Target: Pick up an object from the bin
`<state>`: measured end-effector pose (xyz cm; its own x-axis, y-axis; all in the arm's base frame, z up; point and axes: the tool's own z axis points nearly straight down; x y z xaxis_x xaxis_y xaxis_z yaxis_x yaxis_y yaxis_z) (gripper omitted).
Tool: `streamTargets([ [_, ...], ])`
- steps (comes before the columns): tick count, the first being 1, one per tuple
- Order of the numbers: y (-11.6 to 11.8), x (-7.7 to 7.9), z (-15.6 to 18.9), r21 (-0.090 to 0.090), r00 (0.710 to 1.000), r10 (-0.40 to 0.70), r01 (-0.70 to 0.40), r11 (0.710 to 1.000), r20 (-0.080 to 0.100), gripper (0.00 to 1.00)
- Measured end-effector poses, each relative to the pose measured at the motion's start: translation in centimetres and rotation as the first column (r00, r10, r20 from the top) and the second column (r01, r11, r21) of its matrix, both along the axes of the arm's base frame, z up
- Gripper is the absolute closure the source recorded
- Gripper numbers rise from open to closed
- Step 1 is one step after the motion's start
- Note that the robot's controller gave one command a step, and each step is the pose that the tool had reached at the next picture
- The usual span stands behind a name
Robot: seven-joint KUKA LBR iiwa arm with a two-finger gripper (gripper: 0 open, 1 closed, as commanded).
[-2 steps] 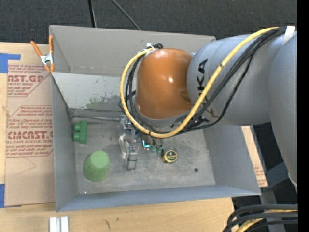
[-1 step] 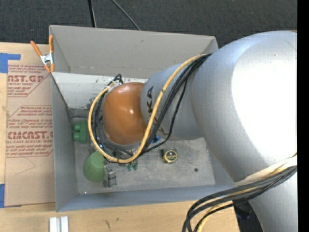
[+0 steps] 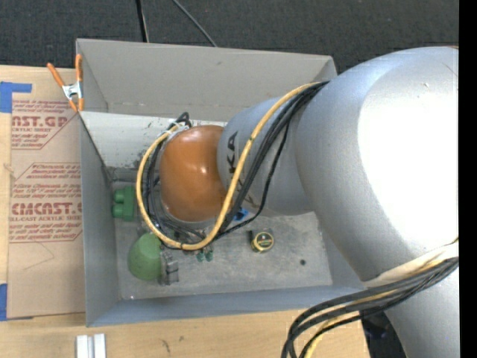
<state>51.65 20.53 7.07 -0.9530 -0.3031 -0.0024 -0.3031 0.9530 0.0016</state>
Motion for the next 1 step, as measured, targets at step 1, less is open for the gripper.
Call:
streamTargets([
  [1, 1.96, 0.66, 16.86, 0.002, 1.0, 0.019, -0.019, 1.0, 0.009, 1.0],
])
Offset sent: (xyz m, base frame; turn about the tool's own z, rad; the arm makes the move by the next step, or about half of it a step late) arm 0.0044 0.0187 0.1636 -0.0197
